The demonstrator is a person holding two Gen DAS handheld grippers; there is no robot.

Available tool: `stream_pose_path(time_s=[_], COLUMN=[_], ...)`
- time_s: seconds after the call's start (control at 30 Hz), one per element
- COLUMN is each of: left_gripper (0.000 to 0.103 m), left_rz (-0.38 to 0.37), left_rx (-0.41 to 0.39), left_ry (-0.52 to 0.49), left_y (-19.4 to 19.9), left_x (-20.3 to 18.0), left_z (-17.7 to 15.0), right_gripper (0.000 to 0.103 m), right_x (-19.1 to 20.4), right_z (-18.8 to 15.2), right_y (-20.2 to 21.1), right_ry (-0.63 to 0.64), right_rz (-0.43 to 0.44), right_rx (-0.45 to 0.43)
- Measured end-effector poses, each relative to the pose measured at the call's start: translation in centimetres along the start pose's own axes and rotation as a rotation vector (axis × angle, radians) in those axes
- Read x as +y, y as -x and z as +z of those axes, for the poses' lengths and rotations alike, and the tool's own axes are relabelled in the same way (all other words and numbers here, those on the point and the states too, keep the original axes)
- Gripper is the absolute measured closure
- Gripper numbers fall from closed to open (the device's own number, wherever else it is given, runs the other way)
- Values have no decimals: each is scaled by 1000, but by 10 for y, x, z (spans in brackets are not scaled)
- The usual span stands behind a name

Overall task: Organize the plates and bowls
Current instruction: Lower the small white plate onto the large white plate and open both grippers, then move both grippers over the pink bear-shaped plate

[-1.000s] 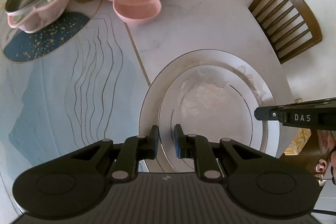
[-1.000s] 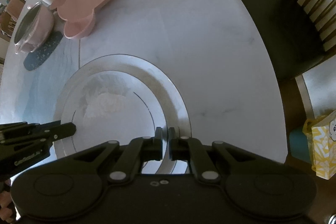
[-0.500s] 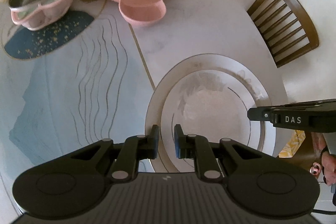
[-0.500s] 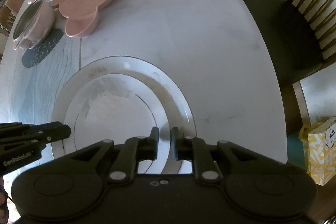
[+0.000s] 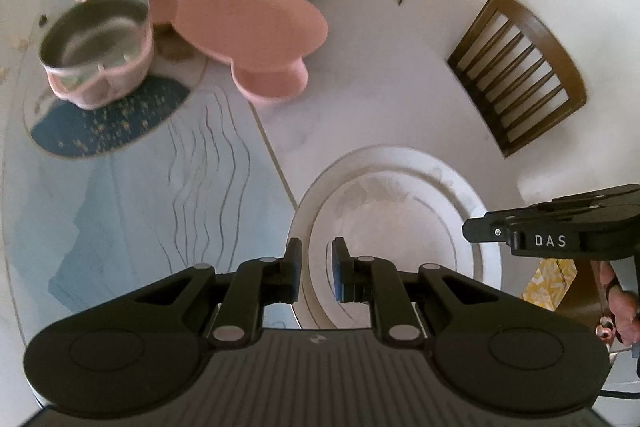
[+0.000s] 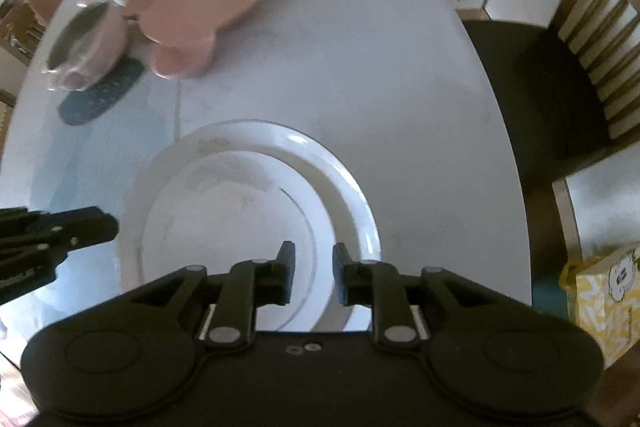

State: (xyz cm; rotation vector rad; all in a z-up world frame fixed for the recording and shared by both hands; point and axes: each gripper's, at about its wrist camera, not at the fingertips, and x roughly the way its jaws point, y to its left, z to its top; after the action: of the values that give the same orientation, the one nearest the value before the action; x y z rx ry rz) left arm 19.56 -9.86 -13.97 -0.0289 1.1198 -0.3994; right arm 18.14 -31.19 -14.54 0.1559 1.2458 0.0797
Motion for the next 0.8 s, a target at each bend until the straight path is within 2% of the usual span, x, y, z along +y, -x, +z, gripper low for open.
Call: stream_pose_path(time_s=[0.1, 0.2, 0.27, 0.33, 0.5, 0.57, 0.6, 0.7, 0.8], left_gripper=[83, 70, 55, 48, 36, 31, 30, 29, 27], left_rz=[2, 22, 32, 42, 72, 86, 89, 99, 111], left_rx=[-37, -83, -110, -143, -197, -219, -227, -242, -255], left_ry=[-5, -19, -21, -24, -26, -19, -16, -7, -15], left_y=[11, 23, 31, 40, 54, 56, 55, 54, 49], left_x=[1, 1, 3, 4, 9, 13, 16, 22, 27], left_z=[2, 6, 9, 13, 28, 36, 41, 59, 78], right_gripper=[69, 65, 63, 58, 47, 38, 37, 25, 21], right_x=[10, 19, 25, 29, 39, 42, 43, 45, 45], right_z=[3, 7, 10, 14, 24, 30, 34, 48, 64], right_y=[15, 27, 33, 39, 48, 49, 49, 45, 41], right_ry=[27, 36, 42, 48, 66, 70, 71, 76, 71], right_rz=[7, 22, 33, 41, 46, 48, 48, 52, 62], right_rx=[-39, -78, -98, -118, -159, -174, -181, -192, -206])
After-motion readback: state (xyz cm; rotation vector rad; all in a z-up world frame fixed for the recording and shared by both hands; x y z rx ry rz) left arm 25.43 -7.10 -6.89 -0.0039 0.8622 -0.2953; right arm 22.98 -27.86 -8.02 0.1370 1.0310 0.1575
